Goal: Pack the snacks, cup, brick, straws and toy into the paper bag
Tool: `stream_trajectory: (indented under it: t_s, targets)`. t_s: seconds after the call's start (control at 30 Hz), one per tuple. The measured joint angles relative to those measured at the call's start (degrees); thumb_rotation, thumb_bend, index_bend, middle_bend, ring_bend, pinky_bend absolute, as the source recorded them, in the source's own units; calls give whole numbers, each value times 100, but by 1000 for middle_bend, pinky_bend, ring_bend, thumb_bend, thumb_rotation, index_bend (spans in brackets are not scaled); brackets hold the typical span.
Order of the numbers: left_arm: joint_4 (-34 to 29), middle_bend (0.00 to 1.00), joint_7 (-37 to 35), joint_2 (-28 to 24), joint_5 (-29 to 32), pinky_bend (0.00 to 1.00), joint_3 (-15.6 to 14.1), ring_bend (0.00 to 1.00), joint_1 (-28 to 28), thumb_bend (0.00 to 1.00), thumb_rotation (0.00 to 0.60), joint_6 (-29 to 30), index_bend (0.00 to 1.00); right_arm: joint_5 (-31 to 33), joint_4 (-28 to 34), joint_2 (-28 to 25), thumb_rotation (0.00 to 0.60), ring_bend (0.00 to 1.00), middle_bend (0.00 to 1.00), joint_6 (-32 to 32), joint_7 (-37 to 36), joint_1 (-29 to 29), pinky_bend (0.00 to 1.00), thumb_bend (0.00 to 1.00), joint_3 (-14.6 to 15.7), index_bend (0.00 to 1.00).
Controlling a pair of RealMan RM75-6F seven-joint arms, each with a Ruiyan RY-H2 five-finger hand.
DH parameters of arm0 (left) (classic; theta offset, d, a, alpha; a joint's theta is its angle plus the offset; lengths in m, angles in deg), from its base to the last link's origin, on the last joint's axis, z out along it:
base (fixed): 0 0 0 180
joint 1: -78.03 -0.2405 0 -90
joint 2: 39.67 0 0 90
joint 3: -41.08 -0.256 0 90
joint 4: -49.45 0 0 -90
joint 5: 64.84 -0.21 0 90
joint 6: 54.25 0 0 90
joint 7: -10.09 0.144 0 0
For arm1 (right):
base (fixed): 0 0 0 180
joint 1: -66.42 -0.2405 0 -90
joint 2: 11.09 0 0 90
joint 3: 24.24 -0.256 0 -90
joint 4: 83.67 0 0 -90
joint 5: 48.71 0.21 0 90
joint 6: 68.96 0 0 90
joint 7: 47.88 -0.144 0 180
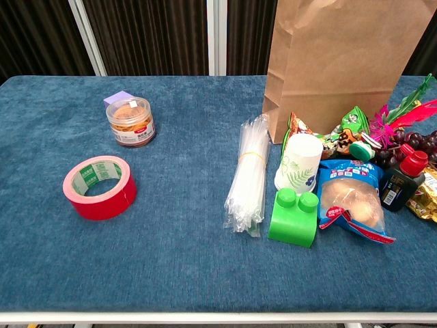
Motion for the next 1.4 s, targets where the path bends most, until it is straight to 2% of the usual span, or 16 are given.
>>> stream_trajectory:
  t_s: [0.07,0.13,0.27,0.8,0.97,1.4]
  targets:
    - [-358,105,165,-145,69,136,22,9,-94,183,600,42,114,0,19,-6,600,0,0,-8,20,1,0,213,-2,0]
    - [-458,105,233,-253,117,136,38,9,-168,184,600,76,114,3,40,-12,600,0,0,-11,40,0,0,213,-6,0]
    - [-357,105,295,-414,188,136,65,9,-295,183,600,142,114,11,74,-22,600,0,0,-6,65,-3,0,213,-7,0]
    - [-438,105,314,-448,136,136,81,9,-259,184,600,114,114,-109,152,-100,600,0,0,-37,81,-16,0,211,21,0]
    - [-401,105,322,-392,90,136,29,9,-268,183,600,102,114,-282,194,-188,600,0,0,-106,22,-20,0,174,54,0]
    - [-376,105,319,-351,129,136,43,10,-233,184,600,31,114,-422,539,-320,600,0,0,280,272,-326,0,176,44,3]
